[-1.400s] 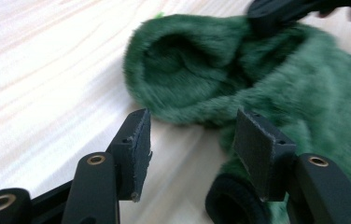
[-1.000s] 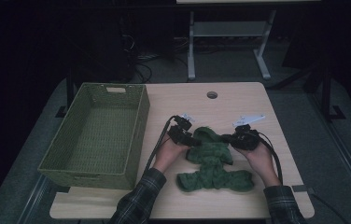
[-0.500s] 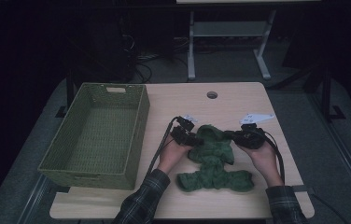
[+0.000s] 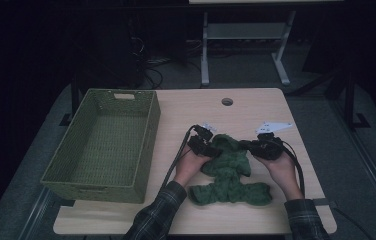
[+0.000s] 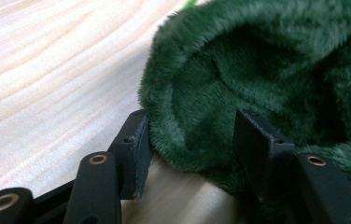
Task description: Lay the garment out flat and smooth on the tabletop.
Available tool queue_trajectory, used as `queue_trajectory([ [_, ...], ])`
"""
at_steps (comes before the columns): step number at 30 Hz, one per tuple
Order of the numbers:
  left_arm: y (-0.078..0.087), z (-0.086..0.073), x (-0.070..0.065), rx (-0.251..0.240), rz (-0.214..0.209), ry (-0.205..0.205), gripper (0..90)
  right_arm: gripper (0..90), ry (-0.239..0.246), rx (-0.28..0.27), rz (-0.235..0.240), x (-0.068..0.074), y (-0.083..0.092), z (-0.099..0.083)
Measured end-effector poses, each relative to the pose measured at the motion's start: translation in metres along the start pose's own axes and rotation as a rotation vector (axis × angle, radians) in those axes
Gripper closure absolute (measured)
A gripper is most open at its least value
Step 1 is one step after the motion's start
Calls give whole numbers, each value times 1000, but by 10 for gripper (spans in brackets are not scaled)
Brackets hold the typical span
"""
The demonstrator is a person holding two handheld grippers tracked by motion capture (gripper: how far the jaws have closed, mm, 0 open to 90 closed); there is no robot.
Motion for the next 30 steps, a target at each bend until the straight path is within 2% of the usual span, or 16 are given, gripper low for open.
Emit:
queue_trajectory([
  [3, 0, -1, -2, 7, 26, -32, 493, 879, 0, -19, -7, 1, 3, 3],
  [6, 1, -1, -3, 8, 33, -36, 558, 882, 6, -49, -15, 2, 9, 7],
  [9, 0, -1, -3, 9, 25, -38, 696, 882, 9, -67, -15, 3, 16, 10],
  [11, 1, -2, -3, 13, 19, -39, 822, 882, 16, -76, -20, 3, 18, 12],
  [12, 1, -3, -3, 10, 19, -38, 838, 882, 16, -77, -20, 3, 19, 13],
  [14, 3, -2, -2, 3, 21, -39, 855, 882, 19, -77, -26, 2, 21, 13],
  [16, 13, 0, 3, -29, 34, -32, 860, 882, 13, -69, -37, 0, 21, 11],
  [18, 18, 1, 5, -39, 45, -36, 862, 882, 9, -58, -53, -4, 22, 9],
  [20, 33, 6, 15, -86, 87, -38, 867, 882, -8, -46, -64, -9, 22, 6],
  [22, 38, 7, 19, -100, 96, -36, 870, 882, -19, -38, -68, -11, 21, 4],
  [23, 46, 10, 24, -127, 98, -37, 872, 884, -34, -17, -72, -15, 17, 1],
  [24, 46, 10, 24, -127, 98, -37, 872, 884, -34, -17, -72, -15, 17, 1],
  [25, 48, 14, 26, -136, 113, -58, 873, 886, -35, 28, -93, -18, 6, -4],
  [27, 47, 15, 26, -138, 124, -73, 872, 886, -31, 42, -102, -19, 2, -5],
  [28, 42, 18, 27, -145, 130, -84, 872, 886, -30, 86, -137, -25, -10, -8],
  [30, 39, 19, 28, -145, 133, -94, 871, 886, -45, 105, -156, -31, -16, -10],
])
Point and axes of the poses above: each handheld gripper's, and its own axes: y roughly backward along the jaws, z roughly out of its top, x roughly to its left, the point moved 6 cm from there along -y, roughly forward along the jaws, and after that the axes turned 5 degrees about z, right-handed, at the moved point
